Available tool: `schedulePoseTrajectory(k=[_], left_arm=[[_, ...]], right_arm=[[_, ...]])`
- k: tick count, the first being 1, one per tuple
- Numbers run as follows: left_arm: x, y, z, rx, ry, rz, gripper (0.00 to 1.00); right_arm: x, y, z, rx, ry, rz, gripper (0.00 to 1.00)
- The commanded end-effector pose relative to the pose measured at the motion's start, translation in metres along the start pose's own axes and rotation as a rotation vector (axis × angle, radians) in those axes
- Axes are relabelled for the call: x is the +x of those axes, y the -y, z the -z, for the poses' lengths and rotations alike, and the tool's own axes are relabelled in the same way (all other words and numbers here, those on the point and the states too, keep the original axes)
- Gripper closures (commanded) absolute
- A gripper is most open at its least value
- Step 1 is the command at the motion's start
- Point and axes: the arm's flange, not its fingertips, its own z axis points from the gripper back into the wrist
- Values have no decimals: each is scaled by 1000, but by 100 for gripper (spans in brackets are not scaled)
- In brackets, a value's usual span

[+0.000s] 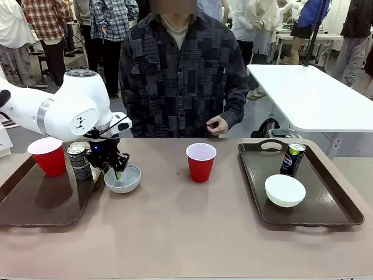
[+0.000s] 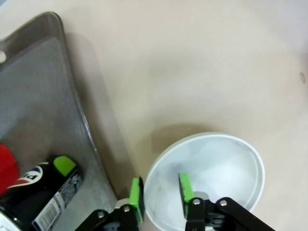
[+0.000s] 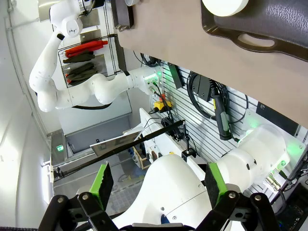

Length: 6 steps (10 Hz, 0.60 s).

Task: Prepare tableware on both trays.
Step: Pick up a Picnic Bowl from the table and place it on a Handle tray.

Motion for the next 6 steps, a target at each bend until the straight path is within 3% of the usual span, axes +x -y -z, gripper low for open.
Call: schedulePoseTrajectory(k=[1, 6], left_arm=[[3, 8, 0, 44, -10, -39, 100], [-17, 11, -28, 6, -23, -23, 100]], right_arm=[[-1, -1, -1, 12, 0, -10, 0], [-1, -1, -1, 12, 0, -10, 0]])
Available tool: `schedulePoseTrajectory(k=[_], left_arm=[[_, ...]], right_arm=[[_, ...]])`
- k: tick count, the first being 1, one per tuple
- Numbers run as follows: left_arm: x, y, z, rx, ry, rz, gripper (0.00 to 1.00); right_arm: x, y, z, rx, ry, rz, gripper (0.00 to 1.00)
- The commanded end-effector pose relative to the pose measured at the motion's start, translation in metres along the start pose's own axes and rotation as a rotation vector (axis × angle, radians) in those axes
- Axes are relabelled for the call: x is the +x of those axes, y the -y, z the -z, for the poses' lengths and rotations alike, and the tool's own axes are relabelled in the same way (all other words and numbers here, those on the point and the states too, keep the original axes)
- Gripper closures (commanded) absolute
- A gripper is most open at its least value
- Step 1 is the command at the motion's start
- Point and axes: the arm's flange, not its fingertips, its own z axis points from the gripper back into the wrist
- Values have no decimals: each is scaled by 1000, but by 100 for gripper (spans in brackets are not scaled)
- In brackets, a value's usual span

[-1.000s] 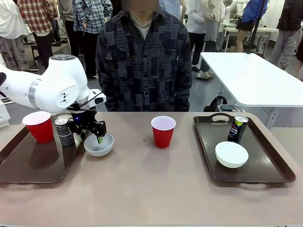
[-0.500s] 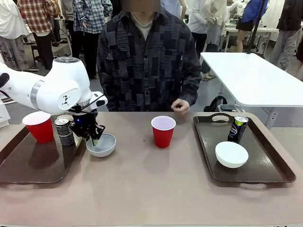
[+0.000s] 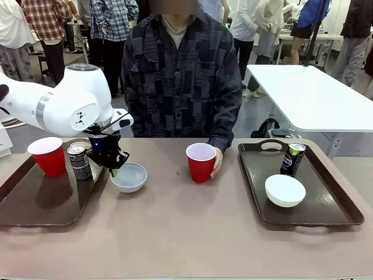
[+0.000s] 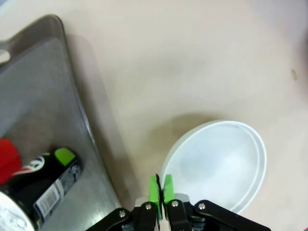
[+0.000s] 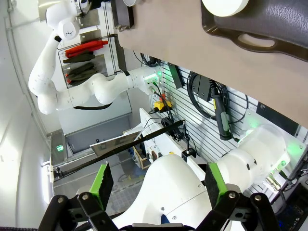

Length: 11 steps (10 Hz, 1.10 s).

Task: Prepare tableware on both trays.
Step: Pick up a Picnic Bowl from the table and place it on a Handle tray.

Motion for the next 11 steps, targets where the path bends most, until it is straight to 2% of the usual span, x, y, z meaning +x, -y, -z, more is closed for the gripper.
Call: schedulePoseTrajectory(k=[1, 3, 5, 6, 9, 11], left_arm=[[-27, 5, -35, -21, 12, -51, 100], [-71, -6, -98, -39, 88, -81, 100], [-106, -32, -130, -39, 156, -80, 100], [-113, -47, -135, -37, 167, -83, 100], [-115, -110, -127, -13, 77, -135, 100], [-112, -135, -116, 20, 67, -162, 100]], right_arm=[[-1, -1, -1, 12, 0, -10, 0], [-1, -1, -1, 12, 0, -10, 0], [-1, -1, -1, 12, 0, -10, 0], [-1, -1, -1, 12, 0, -10, 0], [-1, -1, -1, 12, 0, -10, 0], [-1, -1, -1, 12, 0, -10, 0]])
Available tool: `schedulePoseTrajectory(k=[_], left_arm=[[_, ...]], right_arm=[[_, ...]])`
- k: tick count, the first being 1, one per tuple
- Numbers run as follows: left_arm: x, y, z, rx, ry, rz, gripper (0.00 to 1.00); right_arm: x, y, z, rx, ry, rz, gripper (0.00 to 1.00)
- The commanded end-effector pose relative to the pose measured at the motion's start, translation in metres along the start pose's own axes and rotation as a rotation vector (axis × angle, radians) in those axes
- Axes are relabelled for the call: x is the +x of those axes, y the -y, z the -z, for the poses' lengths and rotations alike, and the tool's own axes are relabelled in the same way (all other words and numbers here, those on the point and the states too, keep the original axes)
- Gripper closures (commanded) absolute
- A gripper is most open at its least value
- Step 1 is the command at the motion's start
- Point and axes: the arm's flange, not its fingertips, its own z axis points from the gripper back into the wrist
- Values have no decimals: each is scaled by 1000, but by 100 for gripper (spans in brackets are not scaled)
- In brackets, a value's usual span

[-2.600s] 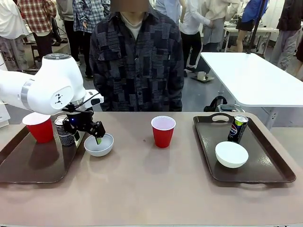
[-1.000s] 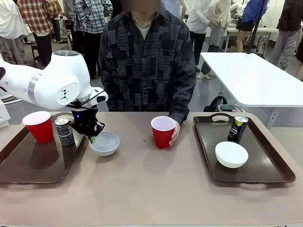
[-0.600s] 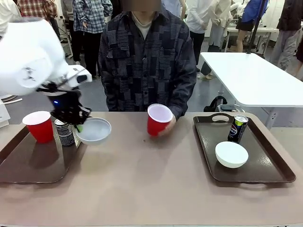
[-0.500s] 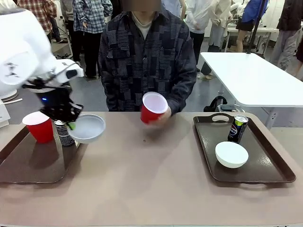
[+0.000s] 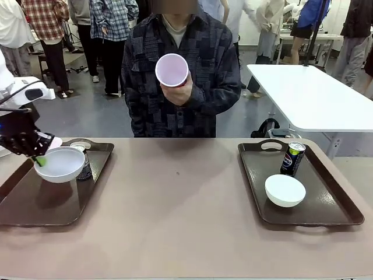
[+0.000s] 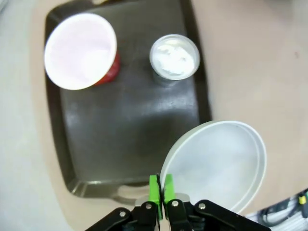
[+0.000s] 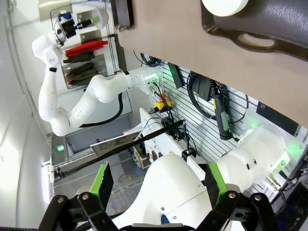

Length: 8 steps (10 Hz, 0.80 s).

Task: Prepare tableware on both trays.
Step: Pick up a Picnic Bowl from the table and place it on a Handle tray.

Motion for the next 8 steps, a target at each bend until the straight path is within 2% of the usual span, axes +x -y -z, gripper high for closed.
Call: schedulePoseTrajectory(k=[1, 3, 4, 5, 7, 8], left_arm=[[10, -14, 12, 52, -33, 3, 100], [15, -31, 23, 95, -54, -20, 100], [13, -21, 22, 73, 84, 2, 100], [6, -26, 23, 60, -56, -22, 100], [6, -26, 23, 60, -56, -22, 100], [10, -27, 24, 65, -29, -16, 96]], right_arm=[[-1, -1, -1, 11, 1, -11, 0], [-1, -1, -1, 11, 1, -11, 0], [-1, -1, -1, 11, 1, -11, 0], [-1, -1, -1, 11, 1, -11, 0], [-1, -1, -1, 11, 1, -11, 0], [-1, -1, -1, 11, 1, -11, 0]])
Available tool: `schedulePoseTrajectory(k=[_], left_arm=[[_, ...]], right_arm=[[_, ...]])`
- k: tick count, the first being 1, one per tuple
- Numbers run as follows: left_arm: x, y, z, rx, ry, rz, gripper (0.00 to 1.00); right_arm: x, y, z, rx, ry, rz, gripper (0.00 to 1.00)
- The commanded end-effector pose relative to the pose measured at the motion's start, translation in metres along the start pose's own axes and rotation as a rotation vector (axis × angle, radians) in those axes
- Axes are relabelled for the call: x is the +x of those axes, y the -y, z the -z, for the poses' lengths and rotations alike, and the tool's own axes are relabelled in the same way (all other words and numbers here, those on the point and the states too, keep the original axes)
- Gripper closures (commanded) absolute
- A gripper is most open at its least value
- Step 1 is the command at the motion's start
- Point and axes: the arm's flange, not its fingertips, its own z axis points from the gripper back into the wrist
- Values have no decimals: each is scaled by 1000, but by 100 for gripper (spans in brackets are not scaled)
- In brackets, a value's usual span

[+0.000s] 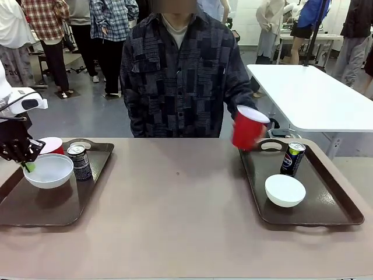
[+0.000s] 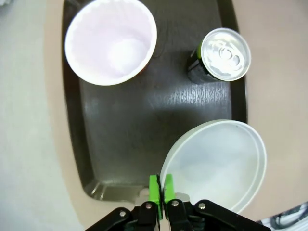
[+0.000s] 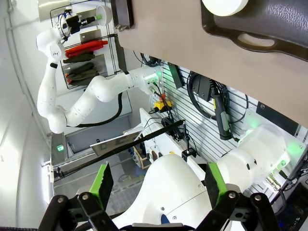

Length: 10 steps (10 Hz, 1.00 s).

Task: Prepare tableware on both trays.
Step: Pick up a Picnic Bowl from the table and place it on a Handle tray.

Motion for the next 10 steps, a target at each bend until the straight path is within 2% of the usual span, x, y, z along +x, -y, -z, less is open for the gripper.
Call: schedulePoseTrajectory(k=[1, 5, 10], left_arm=[[5, -5, 11, -2, -30, 15, 96], [-2, -20, 51, 56, -145, 34, 96], [-6, -24, 61, 63, -141, 47, 96]], right_arm=[[-1, -1, -1, 11, 1, -11, 0], [-1, -1, -1, 11, 1, -11, 0], [0, 0, 0, 0, 0, 0, 0]])
